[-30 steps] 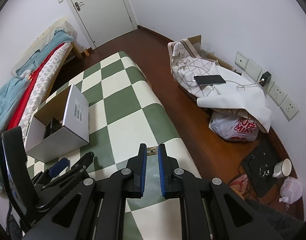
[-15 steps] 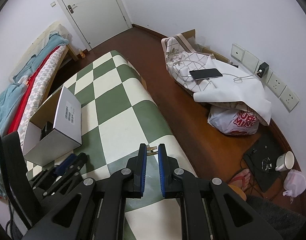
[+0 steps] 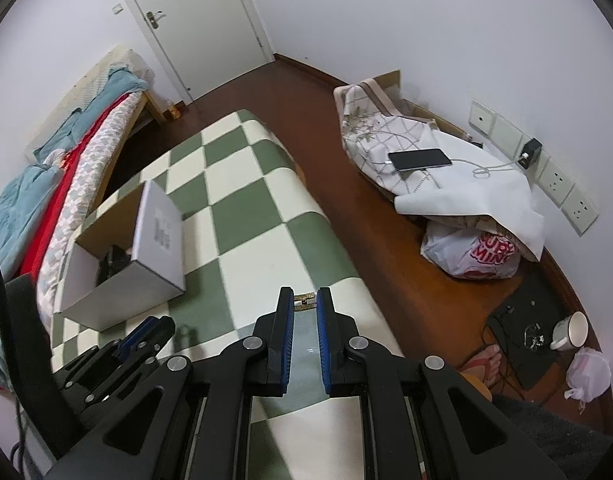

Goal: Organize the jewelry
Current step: 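Carry the ring and clasp into the box and open both grippers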

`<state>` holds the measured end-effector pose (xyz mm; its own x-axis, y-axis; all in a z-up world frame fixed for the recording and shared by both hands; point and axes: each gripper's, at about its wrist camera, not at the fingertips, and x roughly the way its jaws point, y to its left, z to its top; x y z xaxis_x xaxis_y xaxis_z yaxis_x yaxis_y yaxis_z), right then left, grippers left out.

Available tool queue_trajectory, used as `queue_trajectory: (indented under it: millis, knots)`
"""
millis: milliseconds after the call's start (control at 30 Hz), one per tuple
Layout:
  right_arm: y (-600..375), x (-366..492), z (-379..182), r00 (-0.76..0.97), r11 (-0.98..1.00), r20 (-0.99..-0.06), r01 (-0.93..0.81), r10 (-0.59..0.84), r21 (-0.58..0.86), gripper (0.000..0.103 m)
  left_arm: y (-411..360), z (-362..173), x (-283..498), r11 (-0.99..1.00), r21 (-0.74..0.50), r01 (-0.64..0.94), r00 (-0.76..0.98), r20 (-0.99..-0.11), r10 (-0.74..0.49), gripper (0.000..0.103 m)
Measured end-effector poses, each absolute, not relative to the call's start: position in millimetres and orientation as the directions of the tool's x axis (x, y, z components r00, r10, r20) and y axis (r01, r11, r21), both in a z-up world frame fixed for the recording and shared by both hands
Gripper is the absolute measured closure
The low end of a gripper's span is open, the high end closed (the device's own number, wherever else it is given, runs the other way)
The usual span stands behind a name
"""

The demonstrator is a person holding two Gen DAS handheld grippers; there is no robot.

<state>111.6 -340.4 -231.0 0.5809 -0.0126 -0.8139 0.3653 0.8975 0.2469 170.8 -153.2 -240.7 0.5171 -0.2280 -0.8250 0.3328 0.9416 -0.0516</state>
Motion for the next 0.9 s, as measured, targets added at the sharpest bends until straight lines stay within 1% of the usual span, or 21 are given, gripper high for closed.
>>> queue_trajectory:
  millis: [100, 200, 333, 500, 567, 733, 800, 867, 900]
  knots:
    - [-330, 118, -214, 0.603, 0.906, -0.797, 0.324, 0.024, 0.272, 0.091, -127, -212, 174, 0.951, -0.076, 0.299, 0.544, -0.806, -0.235, 0.094]
    - [-319, 131, -194, 0.628, 0.91, -0.775, 0.274, 0.077, 0.312, 0.091, -97, -186, 194, 0.962, -0.105, 0.25, 0.557, -0.798, -0.232, 0.094]
    - [-297, 166, -172, 0.642, 0.903, -0.743, 0.185, 0.188, 0.388, 0.091, -70, -171, 236, 0.97, -0.128, 0.207, 0.54, -0.811, -0.223, 0.094]
    - [-264, 221, -173, 0.579, 0.872, -0.742, 0.101, 0.339, 0.478, 0.091, -53, -190, 289, 0.962, -0.203, 0.182, 0.419, -0.869, -0.263, 0.094]
    - [-253, 243, -182, 0.543, 0.866, -0.754, 0.093, 0.37, 0.492, 0.091, -49, -200, 308, 0.953, -0.253, 0.17, 0.364, -0.882, -0.299, 0.094]
    - [-238, 286, -209, 0.439, 0.846, -0.788, 0.108, 0.431, 0.523, 0.091, -45, -212, 337, 0.941, -0.307, 0.14, 0.295, -0.894, -0.336, 0.093]
    - [-236, 299, -219, 0.401, 0.836, -0.795, 0.115, 0.455, 0.536, 0.091, -43, -216, 346, 0.929, -0.349, 0.122, 0.258, -0.893, -0.369, 0.093]
    - [-234, 309, -226, 0.367, 0.818, -0.792, 0.125, 0.487, 0.561, 0.09, -41, -218, 350, 0.923, -0.37, 0.106, 0.24, -0.891, -0.385, 0.091]
    - [-234, 312, -230, 0.346, 0.808, -0.791, 0.131, 0.505, 0.574, 0.09, -40, -218, 352, 0.922, -0.375, 0.096, 0.236, -0.891, -0.387, 0.085]
